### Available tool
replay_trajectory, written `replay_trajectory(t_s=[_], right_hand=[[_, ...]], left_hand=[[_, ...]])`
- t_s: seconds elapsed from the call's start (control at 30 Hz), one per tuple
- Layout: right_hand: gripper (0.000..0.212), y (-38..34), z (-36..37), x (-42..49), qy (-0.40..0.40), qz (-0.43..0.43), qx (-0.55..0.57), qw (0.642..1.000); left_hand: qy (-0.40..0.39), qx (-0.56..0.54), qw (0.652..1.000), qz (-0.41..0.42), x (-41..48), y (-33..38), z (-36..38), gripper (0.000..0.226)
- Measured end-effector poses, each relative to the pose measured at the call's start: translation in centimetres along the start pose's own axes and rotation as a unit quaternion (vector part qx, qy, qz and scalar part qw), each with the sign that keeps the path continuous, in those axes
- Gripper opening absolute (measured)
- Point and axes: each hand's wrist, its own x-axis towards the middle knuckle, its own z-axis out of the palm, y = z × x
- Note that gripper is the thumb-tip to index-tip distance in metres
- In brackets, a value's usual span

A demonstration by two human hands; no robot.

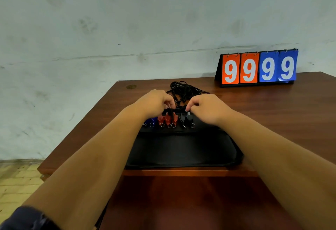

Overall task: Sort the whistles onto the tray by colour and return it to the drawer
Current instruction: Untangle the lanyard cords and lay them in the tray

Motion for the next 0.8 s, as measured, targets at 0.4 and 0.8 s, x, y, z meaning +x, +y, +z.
replay_trajectory(t_s=[0.4,0.8], right_hand=[[0.031,0.1,0.4,2.0,-0.009,0.018,0.023,1.0],[0.021,-1.9,-0.1,2.6,0.043,0.029,0.191,0.98]], left_hand=[[-0.041,0.067,0.997,0.006,3.4,-1.8,1.0,0.016],[0.093,-0.228,0.966,-0.077,0.7,0.3,-4.0,0.01]])
